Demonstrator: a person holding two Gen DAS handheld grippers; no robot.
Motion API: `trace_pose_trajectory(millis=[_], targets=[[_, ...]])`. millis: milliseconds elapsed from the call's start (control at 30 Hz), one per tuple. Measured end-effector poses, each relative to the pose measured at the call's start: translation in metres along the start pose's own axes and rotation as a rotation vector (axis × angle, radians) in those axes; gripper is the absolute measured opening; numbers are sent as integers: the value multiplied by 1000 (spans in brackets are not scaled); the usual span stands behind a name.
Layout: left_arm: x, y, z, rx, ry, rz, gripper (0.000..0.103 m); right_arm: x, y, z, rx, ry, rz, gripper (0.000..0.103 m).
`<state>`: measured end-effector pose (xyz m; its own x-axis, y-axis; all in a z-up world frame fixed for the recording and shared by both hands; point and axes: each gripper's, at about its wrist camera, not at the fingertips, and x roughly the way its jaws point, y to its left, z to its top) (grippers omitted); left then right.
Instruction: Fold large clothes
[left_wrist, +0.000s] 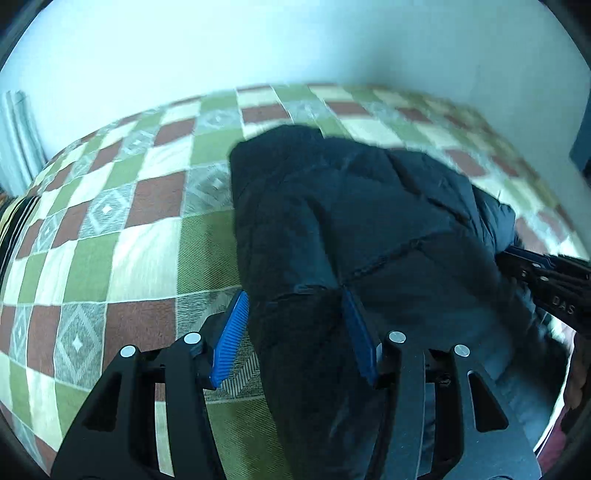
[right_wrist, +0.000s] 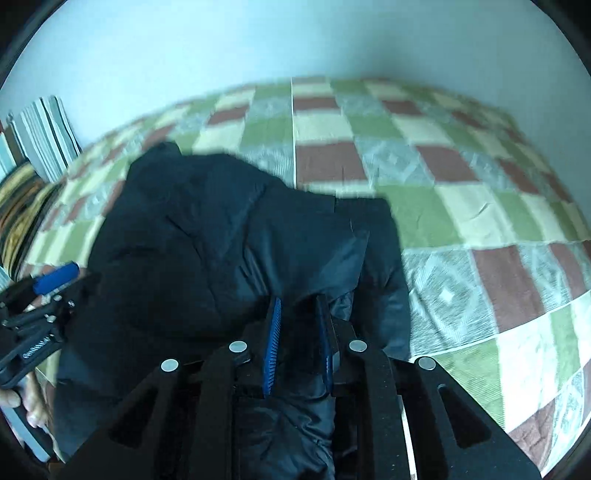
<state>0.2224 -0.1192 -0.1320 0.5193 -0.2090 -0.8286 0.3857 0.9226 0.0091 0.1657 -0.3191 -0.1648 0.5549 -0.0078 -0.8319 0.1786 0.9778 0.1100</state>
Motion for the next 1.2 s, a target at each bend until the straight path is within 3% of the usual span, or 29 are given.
trace_pose_trajectory(millis=[167,433,600,767,867,1000,1200], targets=[[27,-6,4,5,47,19,52,34,-8,-5,43,59,40,17],[43,-3,2,-13,79,2,51,40,-5,-9,54,35,26,17],[4,-3,-1,-43,13,40,50,1,-6,-15,77,-41,25,21],[-49,-11,-24,-71,-75,22,57,-49,-2,-31,61,-116,43,21],[-58,-16,-42,-80,-71,0,58,-71,3,-52,27,-130,55,21],[-45,-27,-61,-32,-43,18,57,-60,5,-72,2,-67,57,21],[-22,-27,-67,-38,-3,-29,53,-20,6,-84,11,10,53,21]])
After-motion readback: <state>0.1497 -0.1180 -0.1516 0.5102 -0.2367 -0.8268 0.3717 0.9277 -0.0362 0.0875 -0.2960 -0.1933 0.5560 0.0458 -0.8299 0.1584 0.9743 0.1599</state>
